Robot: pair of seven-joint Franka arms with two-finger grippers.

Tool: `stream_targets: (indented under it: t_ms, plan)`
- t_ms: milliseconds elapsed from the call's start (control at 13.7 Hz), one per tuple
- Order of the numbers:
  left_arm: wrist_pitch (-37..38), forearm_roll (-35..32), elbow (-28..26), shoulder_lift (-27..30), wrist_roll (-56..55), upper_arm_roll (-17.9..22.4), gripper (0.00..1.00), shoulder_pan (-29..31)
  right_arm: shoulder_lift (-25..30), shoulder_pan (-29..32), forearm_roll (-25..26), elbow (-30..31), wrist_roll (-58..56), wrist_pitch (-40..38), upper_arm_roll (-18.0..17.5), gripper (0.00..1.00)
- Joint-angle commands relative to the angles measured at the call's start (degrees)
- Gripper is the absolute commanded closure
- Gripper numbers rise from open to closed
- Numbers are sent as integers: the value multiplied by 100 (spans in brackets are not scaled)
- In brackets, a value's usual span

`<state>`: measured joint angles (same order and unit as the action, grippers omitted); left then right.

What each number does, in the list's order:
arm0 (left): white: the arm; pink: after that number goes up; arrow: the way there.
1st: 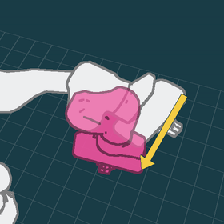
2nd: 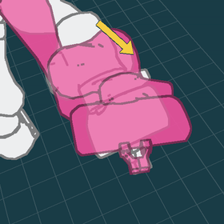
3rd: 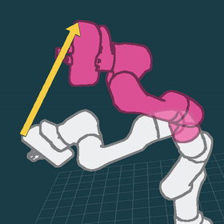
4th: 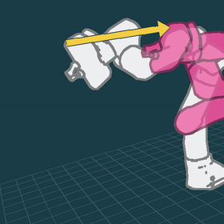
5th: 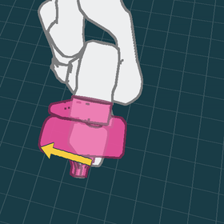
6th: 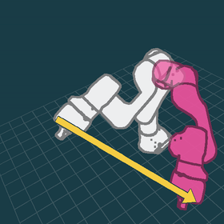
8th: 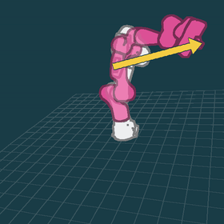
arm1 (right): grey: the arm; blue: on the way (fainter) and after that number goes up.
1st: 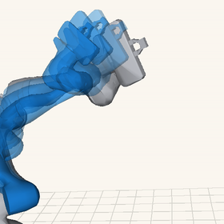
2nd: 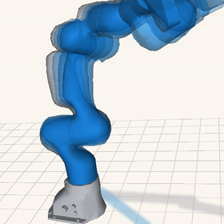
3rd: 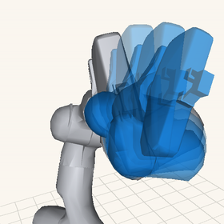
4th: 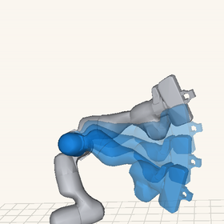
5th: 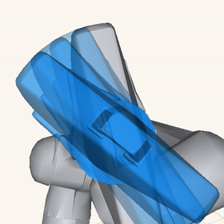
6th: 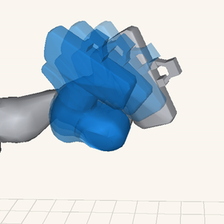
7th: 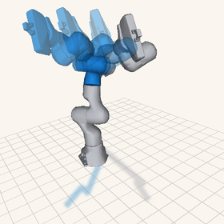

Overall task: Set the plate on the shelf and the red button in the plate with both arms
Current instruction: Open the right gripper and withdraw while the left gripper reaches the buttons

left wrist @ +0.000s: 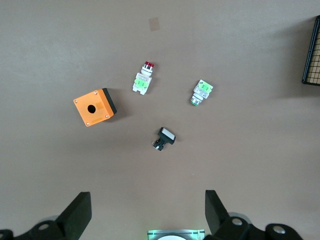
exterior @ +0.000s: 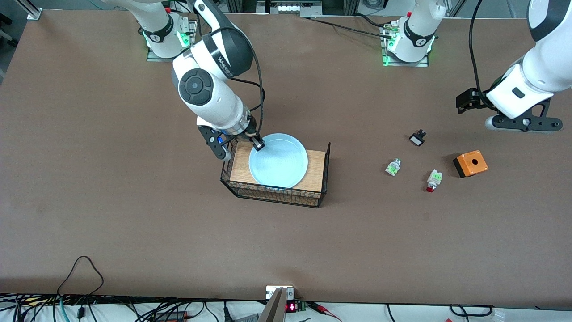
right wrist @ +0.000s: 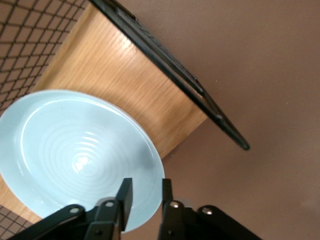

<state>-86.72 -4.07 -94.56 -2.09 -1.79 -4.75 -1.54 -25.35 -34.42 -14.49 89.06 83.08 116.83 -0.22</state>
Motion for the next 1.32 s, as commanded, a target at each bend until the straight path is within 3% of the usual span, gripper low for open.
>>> stream_targets:
  t_ms: [0,220,585,732,1024,1244]
  plan:
    - [76,99,114,-11,30,-26,0,5,231,49,34,6,7,-47,-4,0]
    - [76,90,114,-63,56,-26,0,-13,591,225,69,-81,-45,-353,30,0]
    - [16,11,105,-1036,248,-26,0,40,1076,514,165,-747,-1377,-1775,382,0]
    - [-798,-85,26,-1661,992,0,0,110,1093,795,507,-837,-2824,-2373,653,0]
    - [-2344,-428,-263,-2541,2057,9,0,408,1182,1182,1053,-820,-5619,-2745,1470,0]
    - [-3690,-428,-991,-2736,2420,9,0,541,1261,1893,1019,-793,-6733,-2833,1490,0]
